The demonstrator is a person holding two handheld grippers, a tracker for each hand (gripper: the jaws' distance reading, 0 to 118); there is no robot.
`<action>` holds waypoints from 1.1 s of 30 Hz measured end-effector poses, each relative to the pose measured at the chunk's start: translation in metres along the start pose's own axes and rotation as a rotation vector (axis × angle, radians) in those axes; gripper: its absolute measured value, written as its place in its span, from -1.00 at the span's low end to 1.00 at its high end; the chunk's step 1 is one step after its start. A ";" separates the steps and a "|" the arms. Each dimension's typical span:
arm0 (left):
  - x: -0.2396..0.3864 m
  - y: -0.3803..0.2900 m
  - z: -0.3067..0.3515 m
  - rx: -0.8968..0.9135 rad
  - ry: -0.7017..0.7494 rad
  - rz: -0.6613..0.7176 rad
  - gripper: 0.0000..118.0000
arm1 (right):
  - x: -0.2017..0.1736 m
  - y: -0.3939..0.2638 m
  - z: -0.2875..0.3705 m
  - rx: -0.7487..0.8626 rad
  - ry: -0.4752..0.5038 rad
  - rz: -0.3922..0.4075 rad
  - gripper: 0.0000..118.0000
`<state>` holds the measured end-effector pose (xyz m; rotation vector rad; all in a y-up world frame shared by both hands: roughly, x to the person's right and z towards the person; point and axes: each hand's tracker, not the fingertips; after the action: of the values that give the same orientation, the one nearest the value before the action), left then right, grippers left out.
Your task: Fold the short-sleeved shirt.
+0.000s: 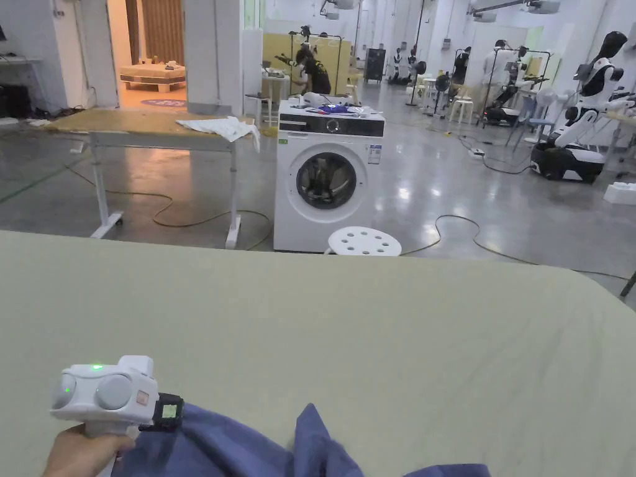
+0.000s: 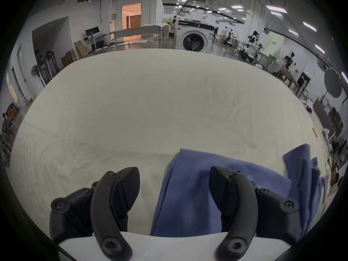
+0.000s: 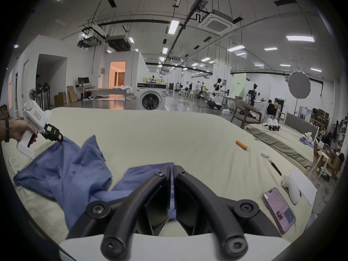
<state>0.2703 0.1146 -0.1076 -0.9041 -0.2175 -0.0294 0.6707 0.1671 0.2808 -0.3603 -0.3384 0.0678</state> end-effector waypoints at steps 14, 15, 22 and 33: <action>0.036 -0.008 -0.007 -0.012 -0.022 -0.191 -0.98 | 0.040 -0.021 -0.043 -0.282 -0.011 -0.049 -0.15; 0.040 -0.011 -0.002 -0.006 0.007 -0.211 -0.99 | 0.046 -0.022 -0.049 -0.297 -0.002 -0.069 0.02; 0.026 -0.029 0.060 0.096 -0.037 -0.134 -1.00 | 0.058 -0.032 -0.100 -0.433 0.159 -0.061 0.09; -0.003 -0.055 0.203 0.365 -0.004 -0.114 -1.00 | 0.055 -0.019 -0.089 -0.364 0.226 -0.064 -0.88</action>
<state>0.2256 0.2393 0.0565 -0.5281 -0.2682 -0.0903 0.7531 0.1260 0.2264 -0.7104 -0.1361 -0.0988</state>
